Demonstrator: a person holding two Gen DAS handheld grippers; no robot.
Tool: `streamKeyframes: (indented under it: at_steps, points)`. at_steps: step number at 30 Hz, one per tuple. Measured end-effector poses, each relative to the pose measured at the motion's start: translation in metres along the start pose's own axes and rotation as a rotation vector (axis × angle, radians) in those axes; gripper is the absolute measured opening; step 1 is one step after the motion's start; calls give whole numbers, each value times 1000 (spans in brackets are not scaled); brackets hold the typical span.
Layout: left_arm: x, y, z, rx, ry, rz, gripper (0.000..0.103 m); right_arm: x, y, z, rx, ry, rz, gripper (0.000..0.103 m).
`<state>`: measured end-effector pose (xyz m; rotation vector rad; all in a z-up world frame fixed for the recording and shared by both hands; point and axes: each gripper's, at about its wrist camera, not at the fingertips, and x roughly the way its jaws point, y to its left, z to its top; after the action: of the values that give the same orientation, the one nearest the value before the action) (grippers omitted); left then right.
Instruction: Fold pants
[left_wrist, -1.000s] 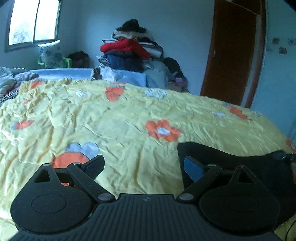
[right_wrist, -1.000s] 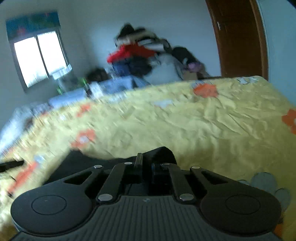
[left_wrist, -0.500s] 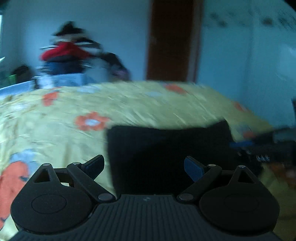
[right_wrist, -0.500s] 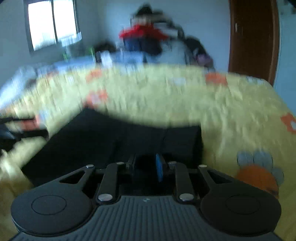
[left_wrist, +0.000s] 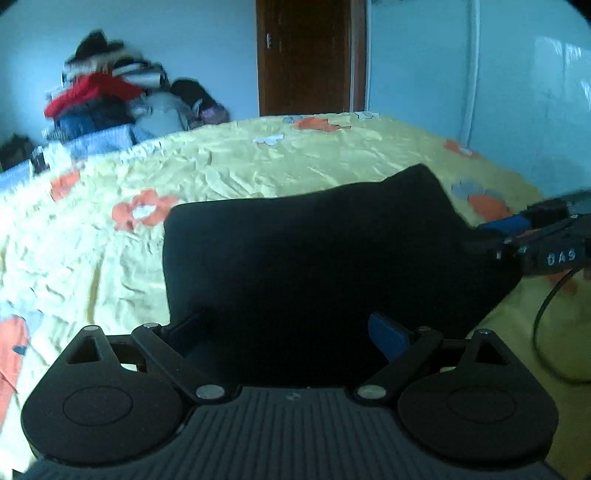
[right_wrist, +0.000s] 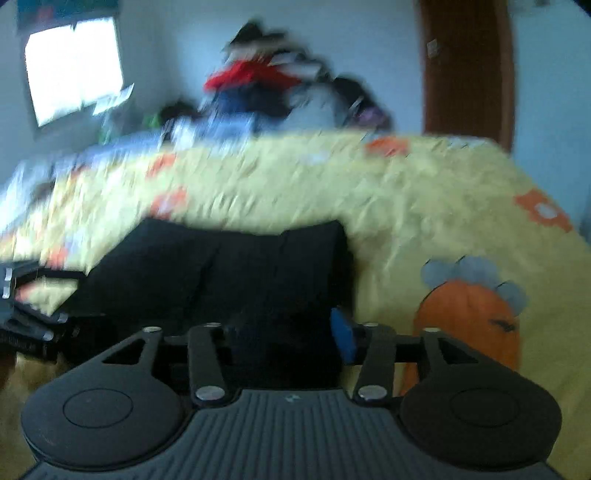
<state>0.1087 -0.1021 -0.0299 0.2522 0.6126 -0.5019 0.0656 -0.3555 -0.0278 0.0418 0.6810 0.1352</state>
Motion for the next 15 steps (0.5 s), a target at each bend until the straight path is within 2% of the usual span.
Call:
streamKeyframes:
  at_steps: [2, 4, 7, 8, 10, 12, 13, 15]
  points:
    - [-4, -2, 0, 15, -27, 11, 96, -2, 5, 5, -31, -26, -22, 52]
    - [-2, 1, 11, -12, -46, 13, 96, -6, 7, 20, -33, -95, -24, 52]
    - [7, 5, 30, -57, -72, -8, 97, 5, 15, 45, -67, -157, 16, 52]
    - [13, 7, 35, -70, -68, -14, 99, 14, 18, 51, -72, -151, 36, 52]
    - [31, 12, 42, -102, 2, -11, 99, 41, 20, 59, -76, -101, 51, 52]
    - [49, 18, 42, -129, 88, -17, 99, 62, 20, 60, -96, -43, -3, 52]
    - [52, 21, 40, -144, 111, -16, 97, 70, 16, 58, -90, -28, -3, 53]
    - [42, 28, 35, -172, 79, -3, 98, 66, 8, 56, -26, -43, 28, 54]
